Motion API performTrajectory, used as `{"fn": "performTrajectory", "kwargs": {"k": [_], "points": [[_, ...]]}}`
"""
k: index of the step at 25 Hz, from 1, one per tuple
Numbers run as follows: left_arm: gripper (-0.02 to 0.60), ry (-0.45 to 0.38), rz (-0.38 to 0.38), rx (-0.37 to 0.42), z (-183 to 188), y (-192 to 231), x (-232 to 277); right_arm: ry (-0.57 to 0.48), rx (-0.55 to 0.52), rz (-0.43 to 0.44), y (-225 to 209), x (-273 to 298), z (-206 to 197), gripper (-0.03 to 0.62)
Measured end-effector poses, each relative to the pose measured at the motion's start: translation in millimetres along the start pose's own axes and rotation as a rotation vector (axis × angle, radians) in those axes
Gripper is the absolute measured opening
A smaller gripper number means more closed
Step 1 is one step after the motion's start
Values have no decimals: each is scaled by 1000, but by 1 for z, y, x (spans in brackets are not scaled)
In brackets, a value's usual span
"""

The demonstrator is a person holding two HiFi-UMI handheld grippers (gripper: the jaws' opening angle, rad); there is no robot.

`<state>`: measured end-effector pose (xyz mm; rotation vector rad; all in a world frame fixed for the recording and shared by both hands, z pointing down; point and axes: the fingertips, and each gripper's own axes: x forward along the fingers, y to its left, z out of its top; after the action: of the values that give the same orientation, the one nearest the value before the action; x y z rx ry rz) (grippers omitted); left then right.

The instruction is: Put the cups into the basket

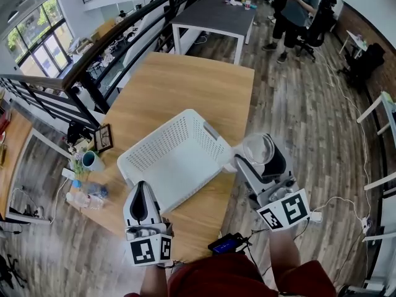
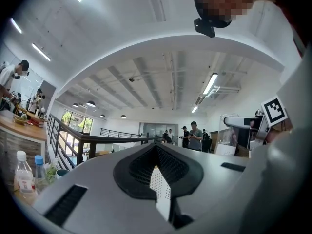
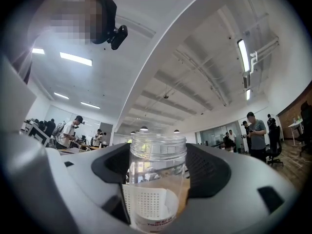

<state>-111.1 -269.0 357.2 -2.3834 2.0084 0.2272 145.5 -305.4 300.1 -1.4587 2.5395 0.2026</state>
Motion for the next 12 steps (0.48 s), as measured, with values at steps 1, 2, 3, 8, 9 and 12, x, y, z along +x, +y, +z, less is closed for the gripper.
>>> {"fn": "performTrajectory", "kwargs": {"k": [1, 2, 3, 8, 9, 12], "points": [[0, 1, -2, -1, 0, 0, -1, -8, -7, 7, 1, 4, 3, 353], [0, 2, -3, -2, -1, -1, -1, -16, -11, 15, 3, 8, 7, 353], [0, 3, -5, -4, -1, -1, -2, -24, -13, 23, 4, 12, 10, 353], [0, 4, -9, -7, 0, -1, -5, -40, -37, 65, 10, 34, 18, 353], [0, 2, -8, -7, 0, -1, -6, -41, -43, 74, 11, 38, 19, 353], [0, 2, -5, -8, 1, -2, -10, -42, -58, 101, 15, 50, 22, 353]]}}
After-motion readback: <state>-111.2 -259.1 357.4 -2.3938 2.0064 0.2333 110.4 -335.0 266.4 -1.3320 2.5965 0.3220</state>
